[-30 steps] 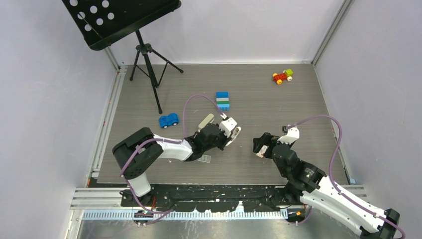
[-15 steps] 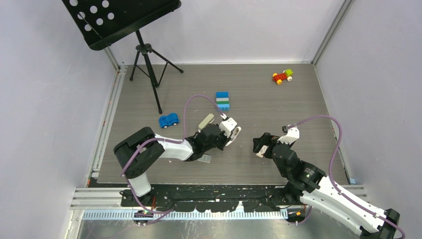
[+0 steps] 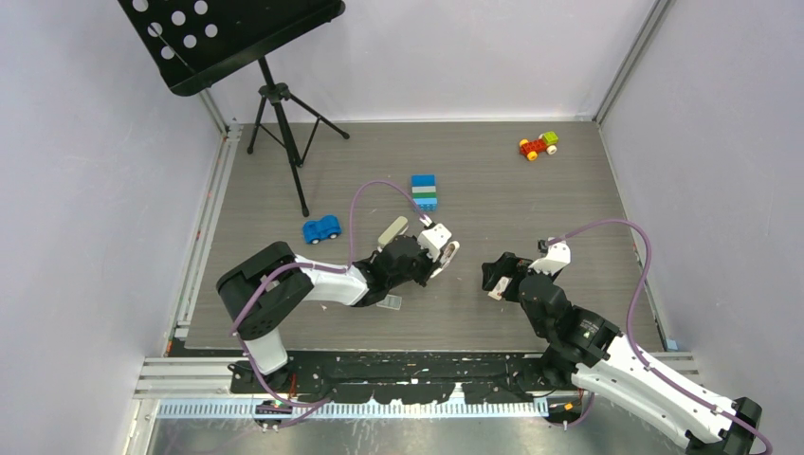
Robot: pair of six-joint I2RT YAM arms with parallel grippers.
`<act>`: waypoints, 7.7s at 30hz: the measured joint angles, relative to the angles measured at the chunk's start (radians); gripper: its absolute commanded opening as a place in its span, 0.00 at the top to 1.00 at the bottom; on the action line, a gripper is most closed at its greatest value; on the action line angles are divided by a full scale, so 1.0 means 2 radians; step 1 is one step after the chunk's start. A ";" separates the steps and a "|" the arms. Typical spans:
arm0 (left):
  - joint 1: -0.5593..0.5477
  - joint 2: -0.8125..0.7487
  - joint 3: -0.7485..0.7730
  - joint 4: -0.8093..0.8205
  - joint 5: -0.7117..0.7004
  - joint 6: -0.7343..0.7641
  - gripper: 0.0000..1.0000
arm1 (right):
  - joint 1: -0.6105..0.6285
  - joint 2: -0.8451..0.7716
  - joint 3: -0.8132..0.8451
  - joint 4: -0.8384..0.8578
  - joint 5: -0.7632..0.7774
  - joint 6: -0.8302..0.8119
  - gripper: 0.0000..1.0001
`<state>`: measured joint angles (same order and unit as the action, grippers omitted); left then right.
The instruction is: Load the staples into the stapler
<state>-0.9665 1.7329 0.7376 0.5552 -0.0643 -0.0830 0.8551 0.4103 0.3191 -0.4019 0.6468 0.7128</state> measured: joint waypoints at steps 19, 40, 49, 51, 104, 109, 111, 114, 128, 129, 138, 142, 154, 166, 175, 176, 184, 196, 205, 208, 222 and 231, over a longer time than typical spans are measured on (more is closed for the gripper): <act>0.000 0.007 0.002 -0.005 0.002 -0.009 0.99 | 0.000 0.000 0.000 0.000 0.000 0.000 0.00; 0.000 0.011 0.009 -0.020 0.002 -0.019 0.95 | 0.000 0.000 0.000 0.000 0.000 0.000 0.00; 0.000 0.011 0.026 -0.053 -0.002 -0.020 0.80 | 0.000 0.004 0.000 0.000 0.000 0.000 0.00; 0.000 0.011 0.027 -0.056 -0.003 -0.020 0.74 | 0.000 0.009 0.000 0.000 0.000 0.000 0.00; 0.000 0.000 -0.095 0.094 -0.008 -0.018 0.65 | -0.188 0.539 0.254 0.107 -0.374 -0.082 0.52; 0.000 0.007 -0.089 0.098 -0.006 -0.019 0.68 | -0.183 0.539 0.254 0.107 -0.383 -0.082 0.64; 0.000 0.010 -0.086 0.098 -0.004 -0.020 0.69 | -0.178 0.539 0.254 0.107 -0.378 -0.083 0.66; 0.000 0.014 -0.082 0.100 -0.002 -0.020 0.70 | -0.166 0.538 0.254 0.107 -0.352 -0.083 0.68; 0.000 0.027 -0.081 0.121 -0.005 -0.032 0.74 | -0.058 0.529 0.258 0.092 -0.176 -0.094 0.66; 0.000 0.028 -0.081 0.125 -0.006 -0.033 0.74 | -0.053 0.529 0.258 0.091 -0.168 -0.093 0.64; 0.002 0.038 -0.082 0.146 -0.010 -0.050 0.72 | -0.012 0.527 0.249 0.079 -0.150 -0.077 0.46; 0.003 0.039 -0.084 0.150 -0.009 -0.062 0.67 | -0.009 0.514 0.228 0.076 -0.173 -0.050 0.41; 0.003 0.003 -0.105 0.126 -0.004 -0.085 0.43 | 0.004 0.434 0.194 0.057 -0.195 -0.020 0.32; 0.003 -0.113 -0.090 -0.068 0.000 -0.090 0.23 | -0.009 0.414 0.212 0.039 -0.163 -0.028 0.36; 0.003 -0.253 -0.073 -0.274 -0.047 -0.102 0.13 | -0.033 0.477 0.262 0.038 -0.145 -0.049 0.52; 0.003 -0.265 -0.071 -0.291 -0.052 -0.102 0.13 | -0.033 0.485 0.265 0.038 -0.145 -0.051 0.54; 0.003 -0.338 -0.066 -0.383 -0.080 -0.105 0.13 | -0.033 0.554 0.272 0.045 -0.152 -0.058 0.60; 0.003 -0.339 -0.066 -0.418 -0.081 -0.116 0.13 | -0.032 0.584 0.288 0.067 -0.136 -0.059 0.63; 0.003 -0.351 -0.066 -0.432 -0.083 -0.125 0.13 | 0.000 0.620 0.315 0.047 -0.062 -0.067 0.62; 0.003 -0.357 -0.066 -0.436 -0.086 -0.126 0.13 | 0.006 0.622 0.323 0.034 -0.059 -0.067 0.61; 0.003 -0.431 0.015 -0.558 -0.113 -0.139 0.12 | 0.020 0.580 0.382 -0.081 -0.069 -0.008 0.38; 0.003 -0.497 0.075 -0.645 -0.136 -0.125 0.09 | 0.020 0.582 0.380 -0.098 -0.104 0.061 0.45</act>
<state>-0.9600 0.7395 0.8879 -0.7345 -0.3355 -0.3325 0.8948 1.5742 1.0786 -0.5983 0.4393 0.8345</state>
